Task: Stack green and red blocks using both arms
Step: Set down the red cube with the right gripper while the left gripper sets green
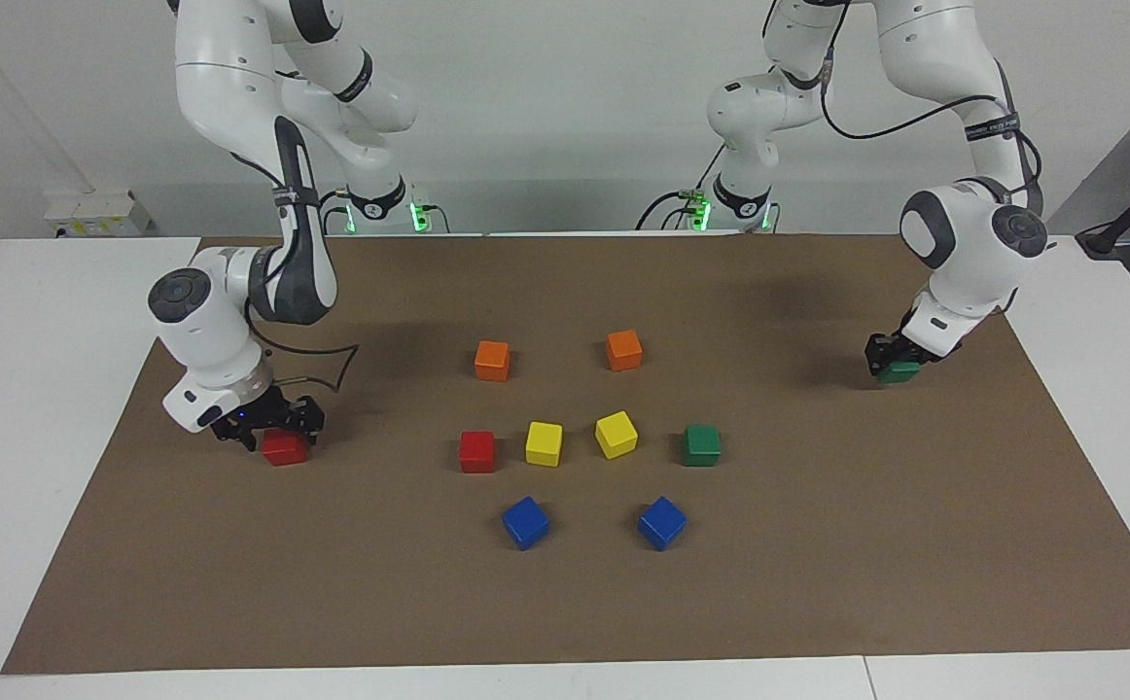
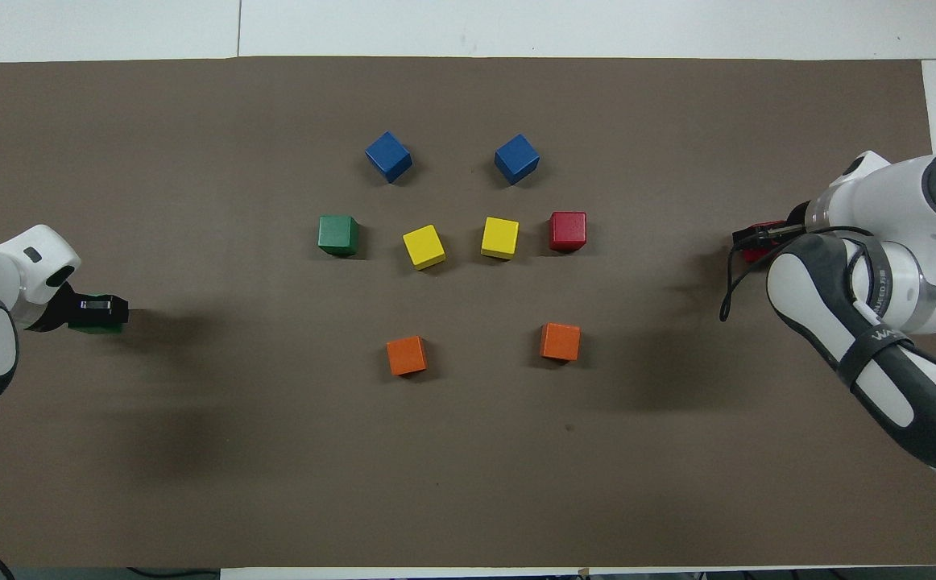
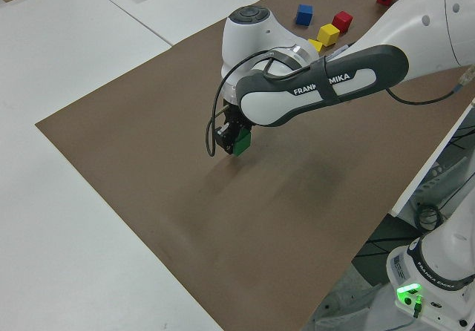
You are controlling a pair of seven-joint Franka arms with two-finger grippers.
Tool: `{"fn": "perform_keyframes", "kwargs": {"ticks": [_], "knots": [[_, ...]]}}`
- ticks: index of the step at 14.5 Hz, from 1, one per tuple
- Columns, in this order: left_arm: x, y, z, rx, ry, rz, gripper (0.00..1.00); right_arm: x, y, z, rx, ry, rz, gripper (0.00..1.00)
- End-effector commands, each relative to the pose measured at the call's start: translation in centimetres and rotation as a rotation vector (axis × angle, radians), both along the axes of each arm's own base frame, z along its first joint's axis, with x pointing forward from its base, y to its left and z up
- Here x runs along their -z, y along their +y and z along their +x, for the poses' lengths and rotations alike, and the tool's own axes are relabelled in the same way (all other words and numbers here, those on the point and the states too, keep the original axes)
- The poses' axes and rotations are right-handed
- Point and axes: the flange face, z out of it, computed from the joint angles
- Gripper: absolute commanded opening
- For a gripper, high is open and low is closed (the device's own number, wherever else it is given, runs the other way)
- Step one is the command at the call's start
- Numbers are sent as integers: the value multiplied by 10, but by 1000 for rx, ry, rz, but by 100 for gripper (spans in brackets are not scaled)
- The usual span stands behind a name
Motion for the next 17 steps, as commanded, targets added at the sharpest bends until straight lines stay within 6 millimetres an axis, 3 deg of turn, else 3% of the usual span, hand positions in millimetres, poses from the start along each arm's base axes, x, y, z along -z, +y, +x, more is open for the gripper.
{"fn": "perform_keyframes", "kwargs": {"ticks": [1, 3, 5, 6, 9, 10, 14, 17], "knots": [[-2, -5, -8, 16, -22, -8, 0, -49, 2, 6, -12, 21, 13, 100], [6, -5, -10, 32, -31, -8, 0, -88, 11, 19, -14, 46, 17, 100], [19, -5, -12, 31, -41, -7, 0, -121, 38, 31, 32, 53, 20, 100], [20, -6, -13, 33, -41, -7, 0, -134, 57, 38, 44, 41, 13, 100], [20, -5, -12, 39, -48, -6, 0, -161, 157, 56, 119, 32, 8, 100], [21, -6, -11, 40, -53, -6, 0, -161, 194, 54, 129, 31, 0, 100], [25, -6, -14, 82, -70, -3, 0, -138, 260, 53, 199, 32, 0, 99], [35, -5, -16, 87, -72, -4, 0, -120, 274, 57, 242, 22, -6, 97]]}}
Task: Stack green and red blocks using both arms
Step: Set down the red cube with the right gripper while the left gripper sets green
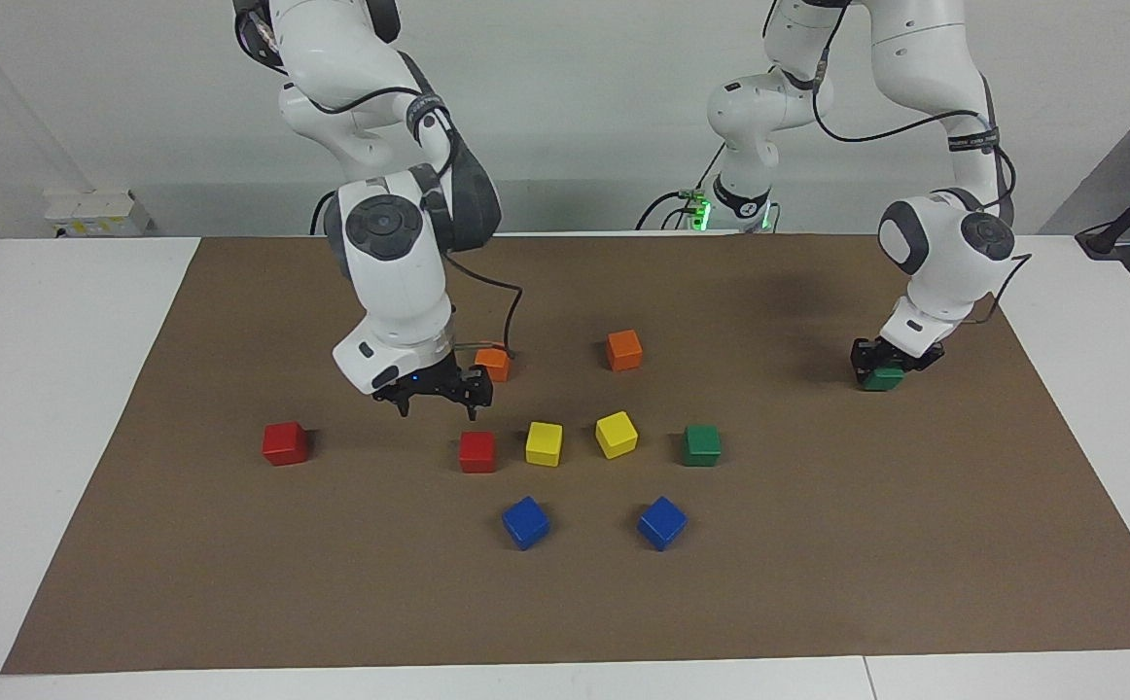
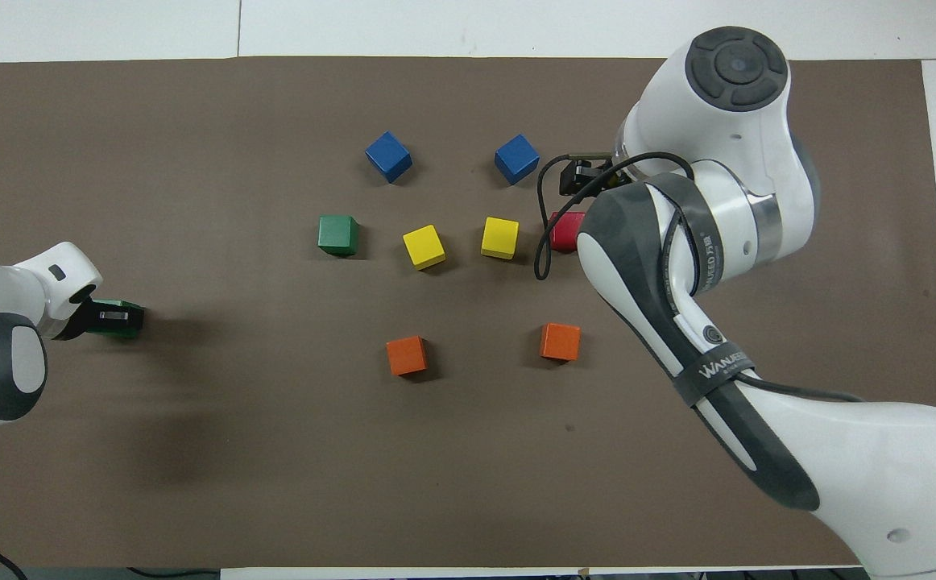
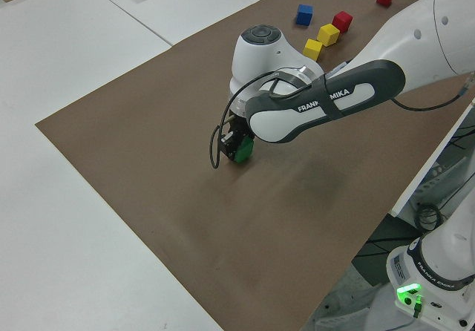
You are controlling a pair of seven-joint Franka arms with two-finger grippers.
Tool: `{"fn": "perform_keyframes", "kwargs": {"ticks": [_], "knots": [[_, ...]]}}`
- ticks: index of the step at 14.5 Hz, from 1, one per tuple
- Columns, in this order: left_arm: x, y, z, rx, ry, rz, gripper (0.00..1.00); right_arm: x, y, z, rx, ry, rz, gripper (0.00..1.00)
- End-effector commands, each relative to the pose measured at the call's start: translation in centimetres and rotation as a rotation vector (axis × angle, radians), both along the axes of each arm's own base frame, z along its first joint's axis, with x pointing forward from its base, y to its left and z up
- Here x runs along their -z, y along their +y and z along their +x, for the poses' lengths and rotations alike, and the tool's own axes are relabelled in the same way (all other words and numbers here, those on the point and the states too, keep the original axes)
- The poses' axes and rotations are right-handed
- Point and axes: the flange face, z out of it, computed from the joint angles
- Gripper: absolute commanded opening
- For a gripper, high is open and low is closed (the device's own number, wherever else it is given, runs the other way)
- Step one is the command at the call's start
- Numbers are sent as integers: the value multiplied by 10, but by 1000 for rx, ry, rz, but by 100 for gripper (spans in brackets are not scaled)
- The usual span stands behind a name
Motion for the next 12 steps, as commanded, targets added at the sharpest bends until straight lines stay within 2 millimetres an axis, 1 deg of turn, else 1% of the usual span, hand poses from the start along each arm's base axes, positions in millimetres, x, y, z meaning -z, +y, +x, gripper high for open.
{"fn": "perform_keyframes", "kwargs": {"ticks": [1, 2, 3, 4, 5, 7, 8, 9, 11, 12], "knots": [[7, -1, -3, 30, -17, -7, 0, 6, 0, 15, 34, -39, -9, 97], [7, -1, -3, 49, -18, -6, 0, 8, 1, 14, 34, -41, -8, 97], [7, -1, -3, 67, -18, -6, 5, 11, 1, 14, 50, -41, -8, 97], [8, -1, -3, 75, -18, -6, 66, 13, 3, 14, 57, -44, -6, 97], [8, 0, -3, 76, -13, -6, 100, 20, 5, 13, 53, -53, 0, 97], [4, -1, -1, 84, -13, -6, 100, 38, 21, 6, 26, -62, 4, 97], [-1, -1, 2, 85, -12, -6, 100, 43, 21, 5, 27, -63, 6, 97], [-12, 0, 7, 85, -1, -7, 100, 48, 21, 5, 25, -63, 6, 97], [-51, -1, 31, 85, 23, -11, 100, 57, 22, 1, 21, -65, 8, 97], [-77, -9, 47, 95, 25, -10, 100, 63, 20, 0, 20, -67, 9, 97]]}}
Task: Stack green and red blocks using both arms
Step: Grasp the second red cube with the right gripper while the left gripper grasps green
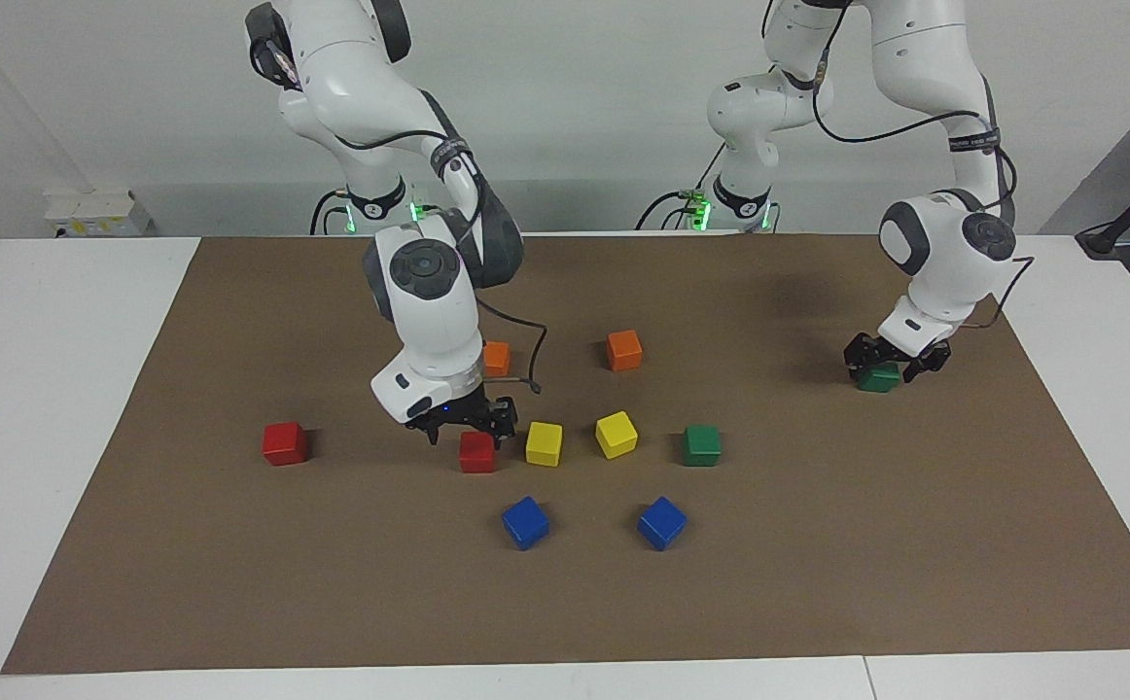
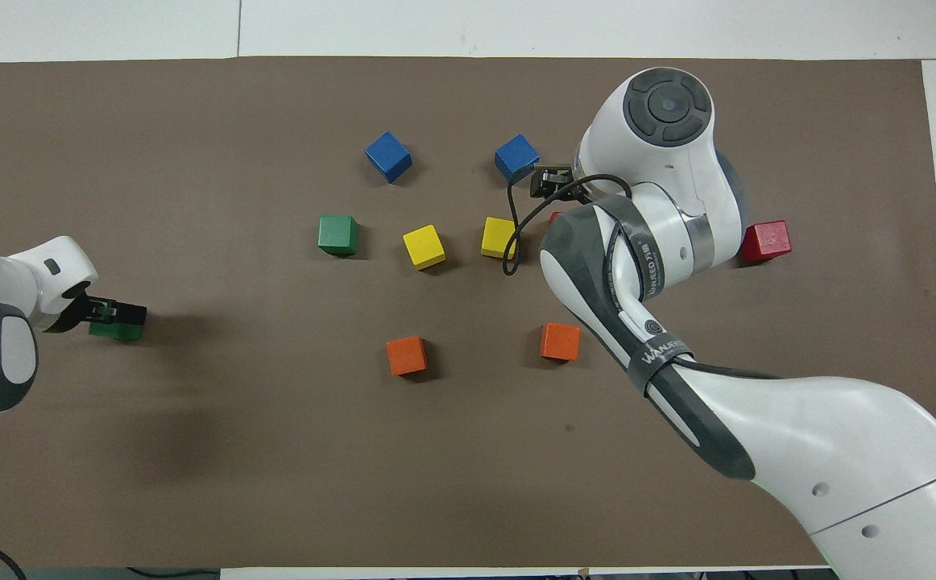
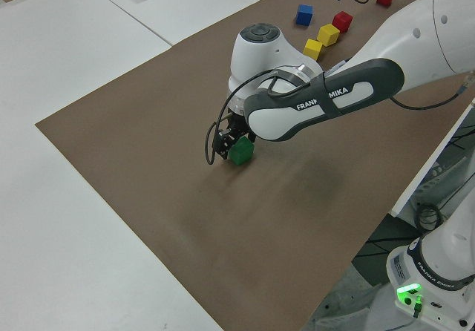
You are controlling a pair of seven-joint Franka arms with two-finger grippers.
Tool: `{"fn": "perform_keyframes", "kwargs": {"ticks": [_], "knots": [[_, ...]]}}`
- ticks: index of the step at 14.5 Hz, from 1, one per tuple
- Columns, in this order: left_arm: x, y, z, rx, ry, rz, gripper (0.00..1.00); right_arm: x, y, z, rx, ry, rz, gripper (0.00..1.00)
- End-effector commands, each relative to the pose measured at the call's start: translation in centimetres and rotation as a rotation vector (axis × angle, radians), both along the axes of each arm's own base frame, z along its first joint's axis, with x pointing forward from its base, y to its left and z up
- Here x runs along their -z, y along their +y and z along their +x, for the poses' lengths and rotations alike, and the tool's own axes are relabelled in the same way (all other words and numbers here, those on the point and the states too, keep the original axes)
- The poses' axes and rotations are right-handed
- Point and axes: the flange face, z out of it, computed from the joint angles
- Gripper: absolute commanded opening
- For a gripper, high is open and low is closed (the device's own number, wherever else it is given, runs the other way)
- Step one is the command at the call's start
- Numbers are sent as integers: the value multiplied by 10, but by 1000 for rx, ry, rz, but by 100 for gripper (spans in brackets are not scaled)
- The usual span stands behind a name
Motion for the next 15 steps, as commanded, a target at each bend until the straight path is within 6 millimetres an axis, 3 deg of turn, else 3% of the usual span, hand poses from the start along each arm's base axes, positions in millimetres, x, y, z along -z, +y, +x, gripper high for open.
{"fn": "perform_keyframes", "kwargs": {"ticks": [1, 4, 6, 9, 11, 15], "knots": [[-66, -21, 39, 34, 9, -11, 100, 15, -5, -7, 15, -18, -3, 97], [-96, -71, 68, 4, -13, -11, 100, 29, -8, -13, 9, -24, 1, 97], [-104, -128, 75, 10, -37, -19, 100, 35, -8, -15, 8, -29, 5, 97], [-105, -192, 83, 14, -62, -70, 100, 48, -9, -19, 3, -38, 10, 97], [-94, -236, 88, 39, -53, -94, 100, 57, -9, -23, 1, -47, 15, 97], [-57, -297, 94, 38, -41, -97, 100, 63, -9, -22, 0, -56, 20, 97]]}}
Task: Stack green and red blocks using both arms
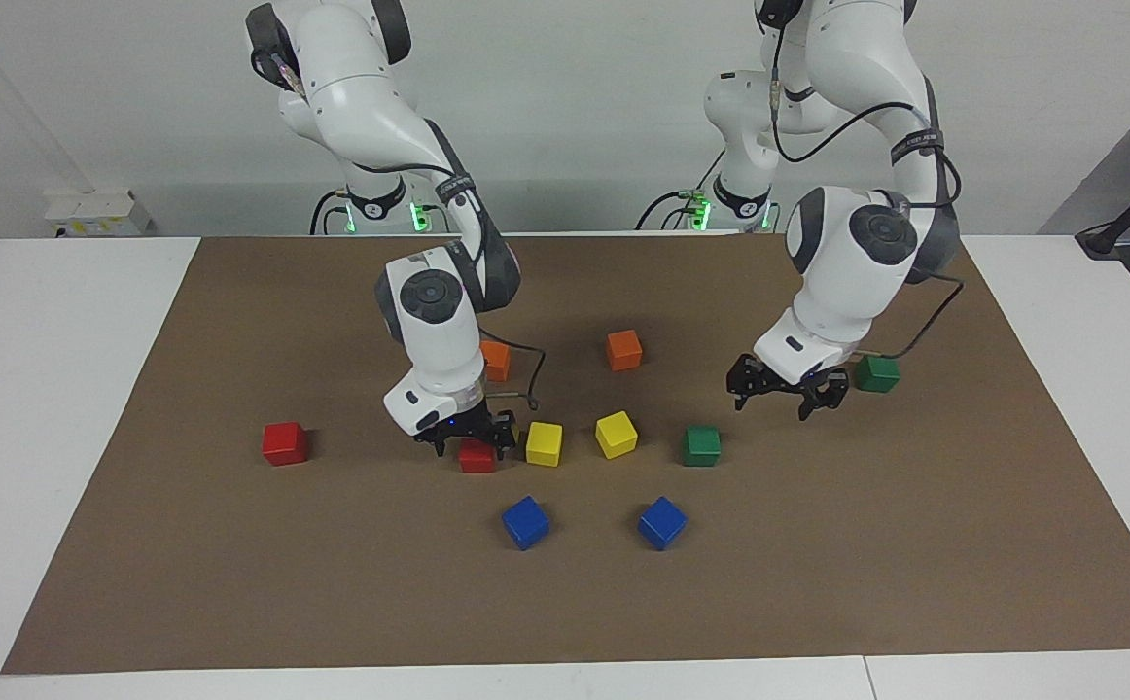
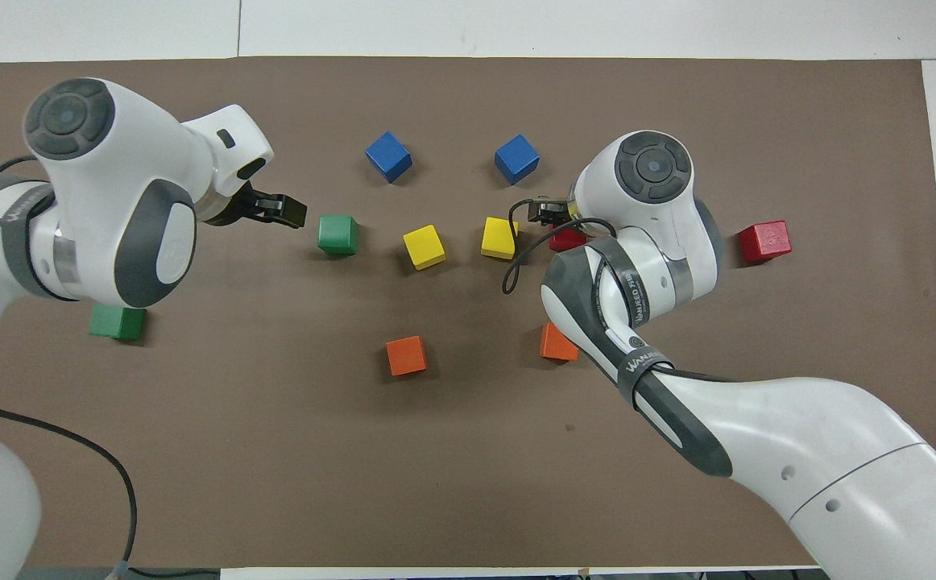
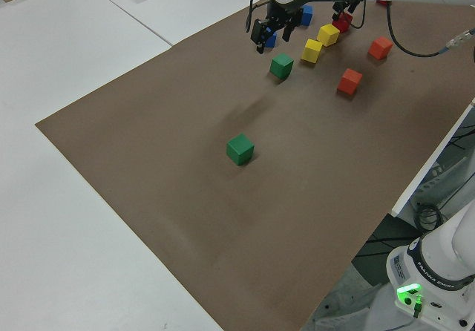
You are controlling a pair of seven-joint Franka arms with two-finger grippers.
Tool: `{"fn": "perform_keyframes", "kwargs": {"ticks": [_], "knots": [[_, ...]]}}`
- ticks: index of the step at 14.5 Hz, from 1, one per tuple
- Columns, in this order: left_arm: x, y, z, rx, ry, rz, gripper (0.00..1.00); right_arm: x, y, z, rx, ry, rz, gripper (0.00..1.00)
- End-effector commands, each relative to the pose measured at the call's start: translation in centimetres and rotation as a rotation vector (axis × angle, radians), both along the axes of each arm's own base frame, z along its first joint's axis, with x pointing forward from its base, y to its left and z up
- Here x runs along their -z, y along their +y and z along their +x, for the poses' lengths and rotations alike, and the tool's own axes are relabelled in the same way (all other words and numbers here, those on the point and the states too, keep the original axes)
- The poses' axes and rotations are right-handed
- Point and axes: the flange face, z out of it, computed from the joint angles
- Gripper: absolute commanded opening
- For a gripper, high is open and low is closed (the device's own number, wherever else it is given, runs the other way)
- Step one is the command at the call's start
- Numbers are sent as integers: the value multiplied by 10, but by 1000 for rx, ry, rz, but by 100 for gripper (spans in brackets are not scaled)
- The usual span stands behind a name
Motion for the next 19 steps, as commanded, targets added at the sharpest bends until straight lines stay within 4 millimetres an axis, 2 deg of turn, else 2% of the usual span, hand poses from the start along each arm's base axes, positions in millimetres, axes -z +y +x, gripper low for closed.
{"fn": "perform_keyframes", "kwargs": {"ticks": [1, 4, 5, 7, 8, 10, 11, 13, 14, 15, 17, 18, 19], "knots": [[29, -32, 12, -16, 4, -12, 100, 4, -3, -5, 6, -26, 5, 97], [55, -52, 11, 8, 18, -6, 100, 8, -4, -7, 5, -20, 3, 94], [61, -55, 14, 8, 11, -7, 100, 11, -4, -9, 4, -15, 1, 86], [62, -54, 15, 10, -5, -3, 100, 11, -4, -9, -2, -13, 0, 59], [64, -54, 15, 9, -11, -5, 100, 11, -5, -9, -15, -14, -2, 42], [77, -59, 11, 15, -18, -7, 100, 6, -13, -5, -30, -5, -10, 0], [81, -62, 7, 19, -18, -7, 100, -3, -19, -1, -34, 6, -19, 0], [87, -65, 3, 20, -11, -3, 100, -51, -49, 16, -68, 53, -47, 0], [91, -65, 0, 20, -4, 0, 100, -79, -72, 19, -88, 64, -56, 0], [96, -66, -3, 23, 4, 4, 100, -104, -105, 19, -117, 61, -63, 0], [101, -64, -8, 33, 12, 21, 100, -129, -164, 14, -194, 87, -67, 0], [102, -63, -9, 41, 11, 32, 100, -135, -187, 11, -206, 93, -68, 0], [103, -62, -10, 40, 15, 34, 100, -132, -211, 7, -207, 105, -69, 0]]}}
